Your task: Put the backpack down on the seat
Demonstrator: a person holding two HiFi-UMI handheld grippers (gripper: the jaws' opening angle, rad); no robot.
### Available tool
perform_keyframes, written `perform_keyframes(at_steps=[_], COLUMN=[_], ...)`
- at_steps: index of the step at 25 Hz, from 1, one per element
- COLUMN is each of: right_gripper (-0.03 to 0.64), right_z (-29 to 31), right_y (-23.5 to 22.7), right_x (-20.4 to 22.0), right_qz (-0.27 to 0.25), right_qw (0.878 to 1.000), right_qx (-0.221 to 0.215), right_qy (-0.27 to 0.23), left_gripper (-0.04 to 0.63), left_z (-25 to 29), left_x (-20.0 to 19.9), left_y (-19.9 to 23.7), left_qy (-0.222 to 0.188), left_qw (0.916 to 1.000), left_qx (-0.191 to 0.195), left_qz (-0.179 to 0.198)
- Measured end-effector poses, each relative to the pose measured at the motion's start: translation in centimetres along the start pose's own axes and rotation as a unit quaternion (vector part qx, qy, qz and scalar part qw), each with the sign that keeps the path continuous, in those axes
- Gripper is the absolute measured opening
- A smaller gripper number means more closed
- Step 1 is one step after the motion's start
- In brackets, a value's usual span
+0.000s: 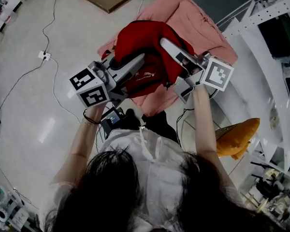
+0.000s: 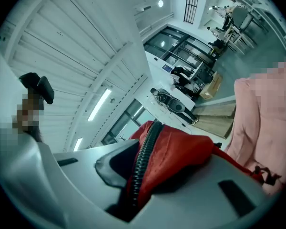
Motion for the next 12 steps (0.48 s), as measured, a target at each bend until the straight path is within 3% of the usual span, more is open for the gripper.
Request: perform_keyframes(at_steps=[5,12], right_gripper=[0.083,0.083], right_z=[-2.9,0.7], right_y=[-5.4,-12.2], right_x=[-3.5,-7.3], right_qz=[0.012,0.020], right_qw=[0.999,0.994], right_qx=[-0.008,-0.017], right_qy=[0.038,0.102], left_gripper=[0.040,0.040], left_z=[6.4,9.7], left_x=[2.3,2.9], left_y=[1.9,9.2], left_qy=[0.000,0.012], left_qw=[0.9989,0.9939], left_qx=[-0.044,-0.104], left_qz=[-0.015,-0.035])
Point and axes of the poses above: the fingertips, and each gripper's own axes: z forward along the fingers, y to its left, x out of its underside, the point moved 1 cm from there along -z, backward along the fingers, and after that the axes turned 13 degrees about x, right-handed, at the moved point
